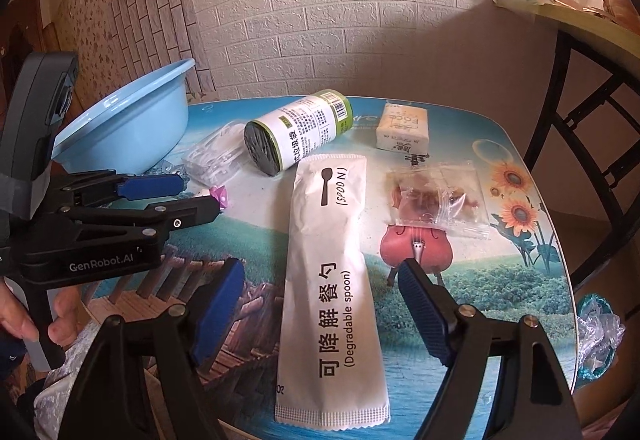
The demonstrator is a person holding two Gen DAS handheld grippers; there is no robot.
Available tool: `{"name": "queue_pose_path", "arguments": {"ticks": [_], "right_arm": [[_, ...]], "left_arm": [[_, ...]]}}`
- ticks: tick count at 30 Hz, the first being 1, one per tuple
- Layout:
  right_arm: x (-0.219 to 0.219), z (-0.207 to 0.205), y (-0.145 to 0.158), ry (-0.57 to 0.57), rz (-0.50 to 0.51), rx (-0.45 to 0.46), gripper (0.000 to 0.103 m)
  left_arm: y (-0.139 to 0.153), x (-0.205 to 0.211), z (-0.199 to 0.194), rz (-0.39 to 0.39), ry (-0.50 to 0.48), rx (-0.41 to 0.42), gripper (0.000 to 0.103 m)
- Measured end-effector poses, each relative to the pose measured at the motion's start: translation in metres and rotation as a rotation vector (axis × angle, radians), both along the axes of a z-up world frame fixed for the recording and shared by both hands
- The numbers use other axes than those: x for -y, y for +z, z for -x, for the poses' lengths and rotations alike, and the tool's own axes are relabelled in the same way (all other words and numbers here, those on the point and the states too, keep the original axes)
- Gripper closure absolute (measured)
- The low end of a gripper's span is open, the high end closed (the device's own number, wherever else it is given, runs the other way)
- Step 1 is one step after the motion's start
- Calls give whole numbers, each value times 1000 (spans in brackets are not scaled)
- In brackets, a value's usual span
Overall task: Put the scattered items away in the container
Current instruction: 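Grasp the Hello Kitty figure with the left tool while the right tool grasps the spoon packet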
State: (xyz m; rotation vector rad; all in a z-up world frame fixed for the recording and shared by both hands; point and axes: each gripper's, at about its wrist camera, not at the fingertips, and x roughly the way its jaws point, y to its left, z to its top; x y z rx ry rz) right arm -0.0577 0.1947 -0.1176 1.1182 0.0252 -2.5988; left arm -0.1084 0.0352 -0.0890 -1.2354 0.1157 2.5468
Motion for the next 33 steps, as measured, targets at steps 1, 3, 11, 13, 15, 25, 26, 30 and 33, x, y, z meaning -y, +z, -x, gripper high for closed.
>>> {"name": "queue_pose_path", "arguments": {"ticks": [1,3,11,13,15,25,26,30,33], "right_arm": [[0,1,-1,1,0,6,26],[-1,1,-3,1,0,7,26],[2,0,-3,22,-8,-13,40],[4,-1,-3,30,-15,-18,43],[5,-1,-3,36,-19,-21,44],[-4,-4,-1,47,20,-12,73],[-4,-5,-1,49,20,-11,73],[-5,-11,-1,56,20,-11,77],[-3,-16,1,69,12,-18,77]], "left_arm": [[-1,-1,0,5,-1,-5,59],[-1,-3,0,9,-7,-9,59],[-1,-9,2,-5,-34,-20,71],[-2,-10,0,-6,-40,-31,74],[-2,-11,-1,-7,-44,-42,74],[-1,2,-15,-13,-31,-42,74],[-1,4,-18,-9,-30,-43,74],[0,9,-32,17,-30,-56,74],[0,15,-44,22,-21,-60,74]]}}
